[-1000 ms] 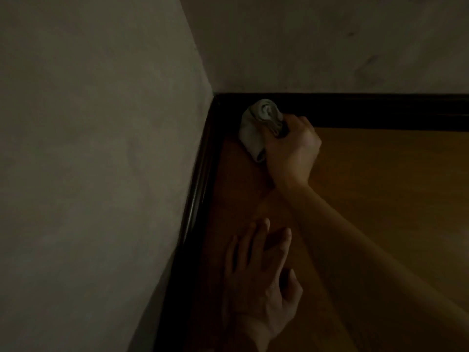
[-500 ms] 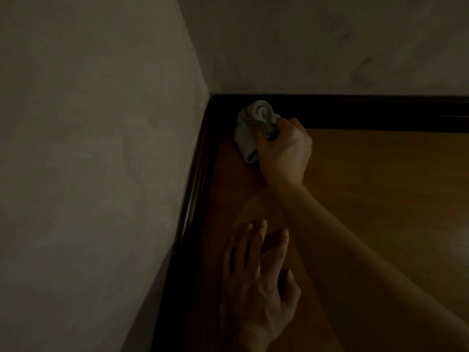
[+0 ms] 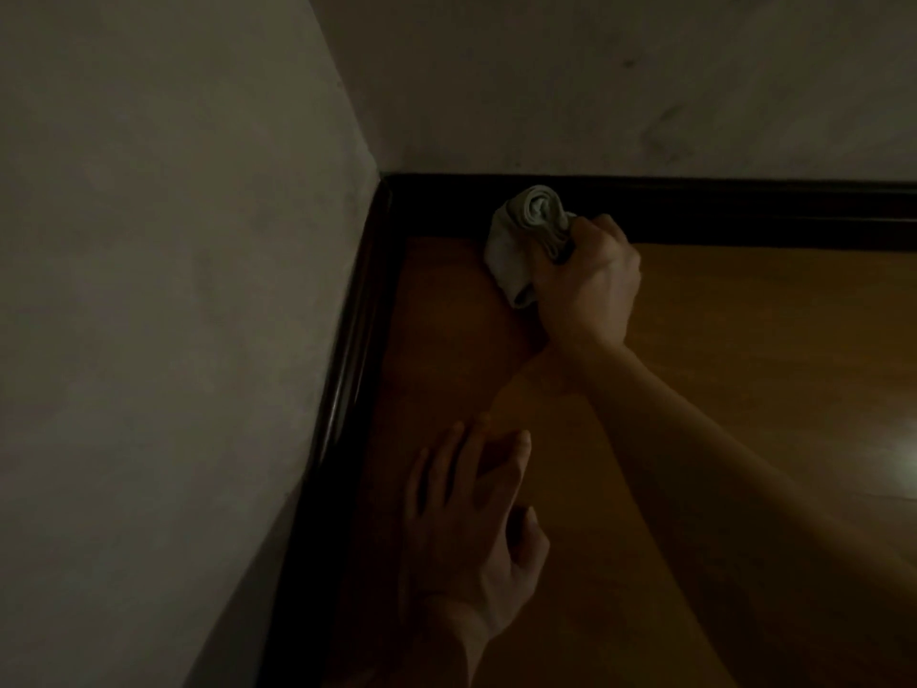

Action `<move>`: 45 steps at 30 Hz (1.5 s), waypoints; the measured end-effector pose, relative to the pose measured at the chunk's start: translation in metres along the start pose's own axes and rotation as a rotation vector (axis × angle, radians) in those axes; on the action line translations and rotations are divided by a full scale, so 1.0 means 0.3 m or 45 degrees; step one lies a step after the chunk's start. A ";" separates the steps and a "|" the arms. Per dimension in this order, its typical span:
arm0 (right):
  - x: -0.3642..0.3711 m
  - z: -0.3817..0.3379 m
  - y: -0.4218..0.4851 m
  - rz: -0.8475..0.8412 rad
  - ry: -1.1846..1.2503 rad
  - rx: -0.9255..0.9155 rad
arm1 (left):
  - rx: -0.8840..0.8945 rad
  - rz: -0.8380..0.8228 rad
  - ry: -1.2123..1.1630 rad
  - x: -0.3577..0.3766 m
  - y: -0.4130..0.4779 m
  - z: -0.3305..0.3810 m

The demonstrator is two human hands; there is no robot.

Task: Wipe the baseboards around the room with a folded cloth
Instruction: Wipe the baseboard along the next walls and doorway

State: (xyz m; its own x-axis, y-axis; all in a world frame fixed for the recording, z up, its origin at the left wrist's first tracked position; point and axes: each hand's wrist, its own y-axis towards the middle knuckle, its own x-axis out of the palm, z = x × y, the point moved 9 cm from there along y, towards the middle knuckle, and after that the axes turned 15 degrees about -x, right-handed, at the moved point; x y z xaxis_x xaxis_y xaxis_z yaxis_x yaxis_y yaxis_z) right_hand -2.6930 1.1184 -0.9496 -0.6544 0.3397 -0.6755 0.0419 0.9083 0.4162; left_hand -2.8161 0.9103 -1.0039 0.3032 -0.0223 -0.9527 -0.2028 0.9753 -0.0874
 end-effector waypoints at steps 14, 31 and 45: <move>-0.039 0.067 0.009 -0.053 -0.015 -0.001 | -0.015 -0.009 0.068 0.001 -0.004 -0.005; 0.088 -0.009 0.036 -0.228 0.119 -0.066 | -0.028 -0.007 -0.079 -0.015 0.001 -0.002; -0.070 0.143 0.018 -0.128 -0.084 -0.065 | -0.056 -0.010 -0.191 0.001 0.110 0.129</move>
State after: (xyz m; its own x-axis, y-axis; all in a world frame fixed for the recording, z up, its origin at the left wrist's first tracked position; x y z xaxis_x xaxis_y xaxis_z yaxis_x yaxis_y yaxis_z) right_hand -2.6467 1.1266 -0.9593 -0.6024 0.2640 -0.7532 -0.0613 0.9256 0.3735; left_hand -2.7869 0.9510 -0.9957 0.4395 0.0067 -0.8982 -0.2398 0.9645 -0.1102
